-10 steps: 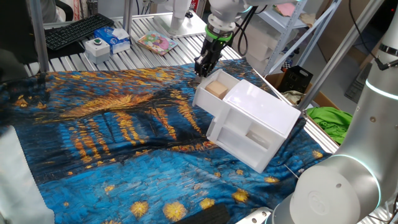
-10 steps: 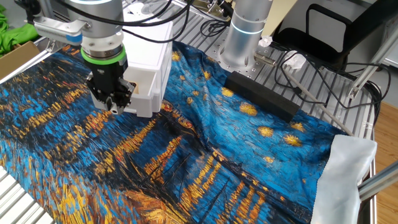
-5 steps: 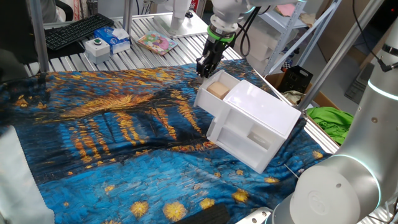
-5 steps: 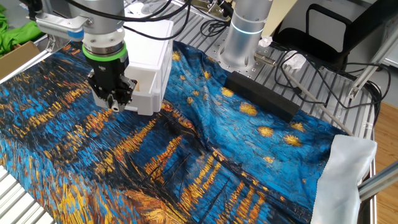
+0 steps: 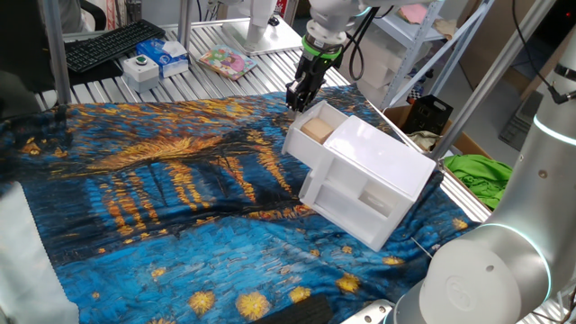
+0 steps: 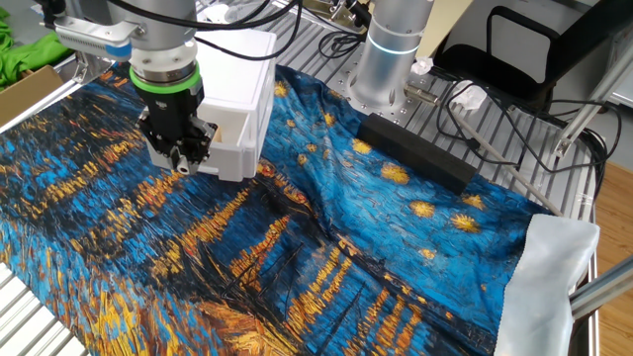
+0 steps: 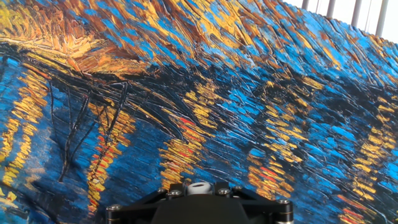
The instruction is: Put things in the drawer
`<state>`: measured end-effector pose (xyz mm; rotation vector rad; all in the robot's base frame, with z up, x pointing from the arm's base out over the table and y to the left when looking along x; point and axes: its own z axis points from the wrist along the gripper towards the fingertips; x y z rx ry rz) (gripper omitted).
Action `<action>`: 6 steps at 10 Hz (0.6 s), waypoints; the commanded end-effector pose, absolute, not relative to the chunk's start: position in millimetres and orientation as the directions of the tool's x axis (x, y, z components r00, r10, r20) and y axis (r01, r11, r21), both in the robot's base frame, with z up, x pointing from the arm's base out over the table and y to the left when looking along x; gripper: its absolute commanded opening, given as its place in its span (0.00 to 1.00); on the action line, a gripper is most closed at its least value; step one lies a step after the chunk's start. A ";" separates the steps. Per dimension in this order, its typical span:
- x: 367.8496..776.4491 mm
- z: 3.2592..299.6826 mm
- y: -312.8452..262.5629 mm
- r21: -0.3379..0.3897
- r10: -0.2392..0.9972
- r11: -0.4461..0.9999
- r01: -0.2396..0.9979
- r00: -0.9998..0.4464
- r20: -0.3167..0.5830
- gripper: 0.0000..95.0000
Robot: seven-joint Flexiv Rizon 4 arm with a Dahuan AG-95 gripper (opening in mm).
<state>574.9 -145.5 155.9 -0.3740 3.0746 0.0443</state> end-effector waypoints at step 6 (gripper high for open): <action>566.5 154.4 -145.7 0.023 -0.239 0.970 -0.240 -0.970 -0.055 0.00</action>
